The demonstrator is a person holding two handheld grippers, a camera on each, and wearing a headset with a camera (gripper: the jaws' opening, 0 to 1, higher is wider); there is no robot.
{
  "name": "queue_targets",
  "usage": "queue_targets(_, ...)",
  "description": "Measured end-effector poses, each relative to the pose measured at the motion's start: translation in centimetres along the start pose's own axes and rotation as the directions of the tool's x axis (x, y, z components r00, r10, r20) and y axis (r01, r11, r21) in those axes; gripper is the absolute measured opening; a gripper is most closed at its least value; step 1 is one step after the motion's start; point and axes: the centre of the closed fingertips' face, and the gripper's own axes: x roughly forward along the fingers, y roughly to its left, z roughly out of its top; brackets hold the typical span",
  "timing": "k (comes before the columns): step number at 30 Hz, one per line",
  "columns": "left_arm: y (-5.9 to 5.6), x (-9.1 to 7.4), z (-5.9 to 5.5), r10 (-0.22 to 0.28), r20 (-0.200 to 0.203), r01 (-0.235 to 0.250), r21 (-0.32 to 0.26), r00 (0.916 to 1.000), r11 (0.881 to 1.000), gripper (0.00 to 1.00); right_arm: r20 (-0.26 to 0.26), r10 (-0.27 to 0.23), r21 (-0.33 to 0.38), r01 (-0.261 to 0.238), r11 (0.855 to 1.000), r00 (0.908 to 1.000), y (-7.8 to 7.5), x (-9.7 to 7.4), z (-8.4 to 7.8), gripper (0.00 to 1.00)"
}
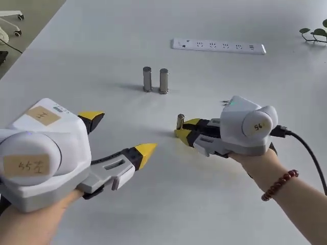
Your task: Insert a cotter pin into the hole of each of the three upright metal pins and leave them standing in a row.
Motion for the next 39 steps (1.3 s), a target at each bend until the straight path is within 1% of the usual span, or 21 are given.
queue_targets(4, -0.1, 0.1, -0.1, -0.004, -0.005, 0.004, 0.001, 1.0, 1.0, 0.63, 0.01, 0.006, 0.007, -0.006, 1.0, 0.9999, 0.0, -0.1, 0.2, 0.07)
queue_targets(9, -0.2, 0.2, 0.0, -0.008, -0.003, 0.008, 0.005, 1.0, 1.0, 0.63, 0.016, -0.001, 0.008, 0.001, 1.0, 0.9999, -0.1, -0.2, 0.4, 0.11)
queue_targets(14, -0.2, 0.2, 0.2, -0.009, 0.001, 0.009, 0.006, 1.0, 1.0, 0.63, 0.023, -0.003, 0.006, 0.003, 1.0, 0.9997, -0.1, -1.1, 0.7, 0.13)
queue_targets(15, -0.3, 0.2, 0.2, -0.009, 0.001, 0.009, 0.007, 1.0, 1.0, 0.63, 0.024, 0.001, 0.004, -0.001, 1.0, 0.9997, -0.1, -1.2, 0.8, 0.15)
queue_targets(17, -0.3, 0.1, 0.2, -0.011, 0.002, 0.011, 0.007, 0.9999, 1.0, 0.64, -0.002, -0.005, -0.008, 0.005, 1.0, 1.0, -0.3, -1.6, 0.6, 0.2)
queue_targets(19, -0.3, 0.1, 0.3, -0.012, 0.003, 0.012, 0.007, 0.9999, 1.0, 0.64, -0.003, -0.009, -0.019, 0.009, 1.0, 1.0, -0.5, -2.0, 0.8, 0.19)
queue_targets(23, -0.5, 0.1, 0.4, -0.015, 0.011, 0.015, 0.003, 0.9998, 1.0, 0.65, -0.017, -0.036, -0.029, 0.035, 0.999, 0.9992, -1.7, -3.4, 1.1, 0.19)
queue_targets(25, -0.7, 0.1, 0.5, -0.018, 0.012, 0.018, 0.005, 0.9998, 1.0, 0.65, -0.039, -0.049, -0.048, 0.047, 0.998, 0.998, -2.4, -4.0, 0.9, 0.19)
queue_targets(28, -0.8, 0.1, 0.5, -0.024, 0.013, 0.024, 0.007, 0.9996, 1.0, 0.66, -0.063, -0.061, -0.06, 0.057, 0.997, 0.9961, -2.9, -4.9, 0.7, 0.19)
queue_targets(31, -1.0, 0.2, 0.5, -0.027, 0.014, 0.027, 0.006, 0.9995, 1.0, 0.66, -0.104, -0.08, -0.095, 0.071, 0.993, 0.9913, -3.7, -5.7, 0.4, 0.18)
queue_targets(33, -1.0, 0.2, 0.4, -0.027, 0.012, 0.027, 0.006, 0.9996, 1.0, 0.66, -0.133, -0.102, -0.105, 0.088, 0.991, 0.9858, -4.9, -6.4, 0.1, 0.16)
queue_targets(34, -1.1, 0.2, 0.4, -0.028, 0.012, 0.028, 0.005, 0.9995, 1.0, 0.66, -0.136, -0.108, -0.104, 0.094, 0.99, 0.9848, -5.3, -6.6, 0.2, 0.16)
queue_targets(35, -1.1, 0.2, 0.4, -0.029, 0.012, 0.029, 0.005, 0.9995, 1.0, 0.66, -0.153, -0.116, -0.112, 0.099, 0.989, 0.9814, -5.9, -6.9, 0.2, 0.16)
queue_targets(37, -1.2, 0.2, 0.3, -0.032, 0.013, 0.032, 0.001, 0.9994, 1.0, 0.66, -0.171, -0.127, -0.126, 0.107, 0.986, 0.977, -6.6, -7.2, 0.3, 0.15)
queue_targets(38, -1.2, 0.2, 0.2, -0.032, 0.011, 0.032, 0.002, 0.9994, 0.999, 0.65, -0.193, -0.135, -0.132, 0.111, 0.985, 0.9718, -7.1, -7.4, 0.1, 0.14)
queue_targets(39, -1.2, 0.2, 0.1, -0.031, 0.01, 0.031, 0.002, 0.9995, 1.0, 0.65, -0.2, -0.136, -0.136, 0.111, 0.985, 0.9703, -7.3, -7.4, 0.1, 0.14)
